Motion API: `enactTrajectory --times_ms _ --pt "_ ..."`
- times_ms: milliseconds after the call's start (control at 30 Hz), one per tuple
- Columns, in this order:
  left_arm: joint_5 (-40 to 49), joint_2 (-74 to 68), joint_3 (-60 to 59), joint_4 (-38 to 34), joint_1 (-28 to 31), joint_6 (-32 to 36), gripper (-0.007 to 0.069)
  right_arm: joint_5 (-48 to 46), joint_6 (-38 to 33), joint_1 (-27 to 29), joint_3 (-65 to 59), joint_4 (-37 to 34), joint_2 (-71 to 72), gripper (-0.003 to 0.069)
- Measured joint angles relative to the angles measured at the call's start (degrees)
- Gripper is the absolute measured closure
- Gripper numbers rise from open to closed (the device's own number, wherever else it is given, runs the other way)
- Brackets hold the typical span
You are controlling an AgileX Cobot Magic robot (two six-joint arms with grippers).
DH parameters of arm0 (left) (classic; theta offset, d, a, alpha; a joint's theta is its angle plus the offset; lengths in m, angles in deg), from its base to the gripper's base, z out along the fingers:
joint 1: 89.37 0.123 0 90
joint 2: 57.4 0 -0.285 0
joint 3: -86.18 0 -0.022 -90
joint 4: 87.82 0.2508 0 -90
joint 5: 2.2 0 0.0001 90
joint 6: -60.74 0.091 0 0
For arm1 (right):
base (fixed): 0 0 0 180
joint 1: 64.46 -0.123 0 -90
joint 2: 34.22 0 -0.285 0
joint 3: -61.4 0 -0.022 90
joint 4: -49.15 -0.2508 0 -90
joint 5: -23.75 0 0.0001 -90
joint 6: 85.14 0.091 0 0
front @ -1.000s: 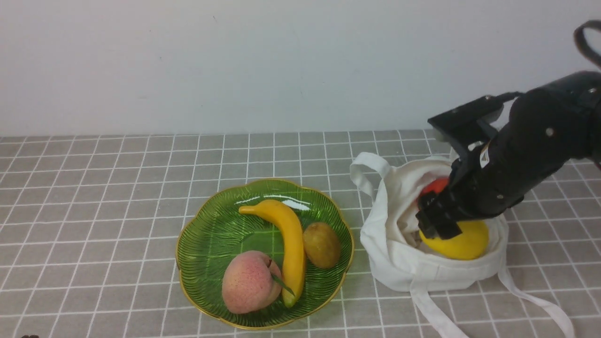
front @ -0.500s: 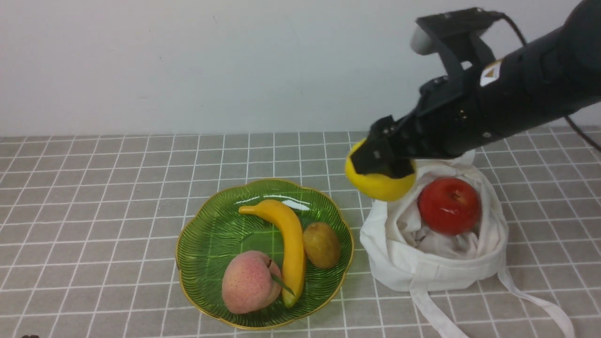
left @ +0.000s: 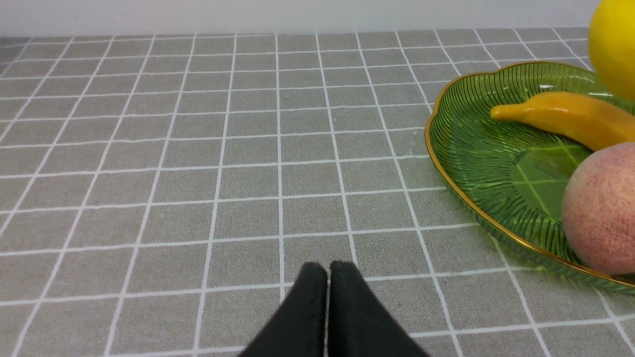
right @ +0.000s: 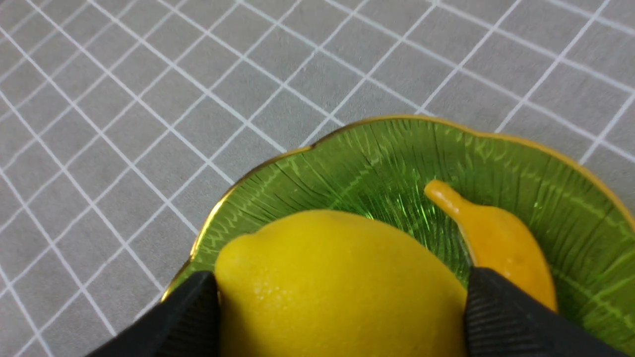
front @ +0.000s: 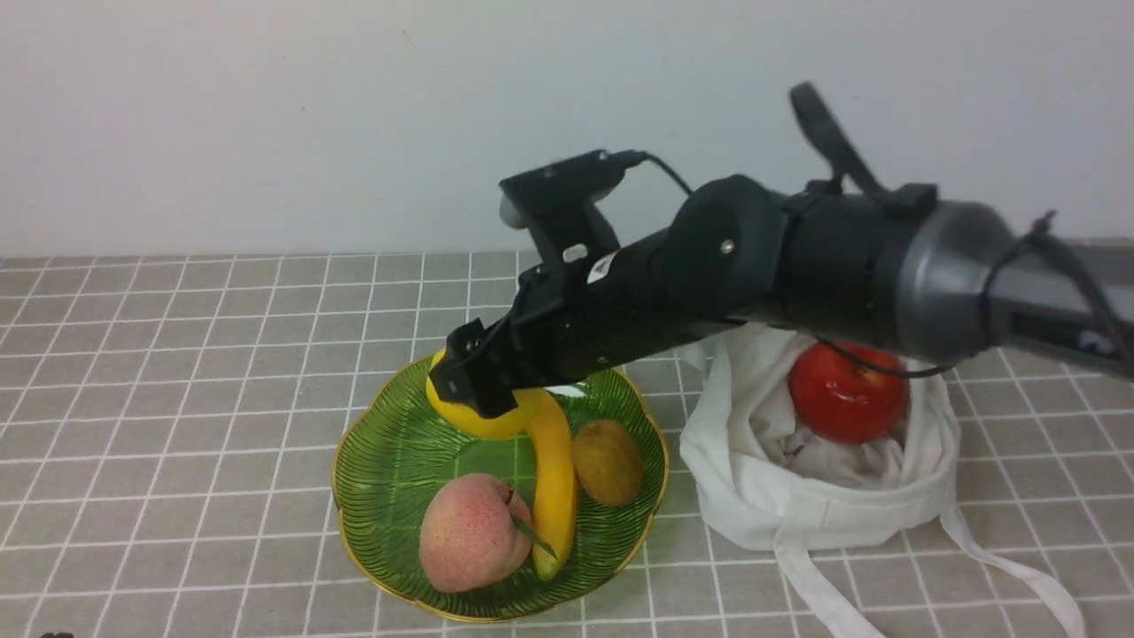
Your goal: Take the fruit out of the bag on the grey coffee tablecloth and place them on the plate.
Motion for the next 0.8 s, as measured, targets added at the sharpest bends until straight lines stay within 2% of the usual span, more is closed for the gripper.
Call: enactTrajectory --times_ms 300,500,600,667,800 --pt "0.0 0.0 0.0 0.0 0.0 0.0 0.0632 -2.5 0.0 -0.1 4.0 0.0 -6.0 0.0083" --pt "0.0 0.0 0.0 0.0 0.0 0.0 0.0632 -5.1 0.1 -0.1 5.6 1.0 -6.1 0.0008" --pt "0.0 0.0 0.0 0.0 0.0 0.0 0.0632 -7.3 1.1 -0.1 6.7 3.2 -5.8 0.0000" --pt "0.0 0.0 0.0 0.0 0.0 0.0 0.0632 -10.2 4.0 -0.1 8.4 7.2 -4.5 0.0004" --pt "0.0 0.0 0.0 0.0 0.0 0.0 0.0632 -15.3 10.7 -0.1 10.9 15.4 -0.9 0.0048"
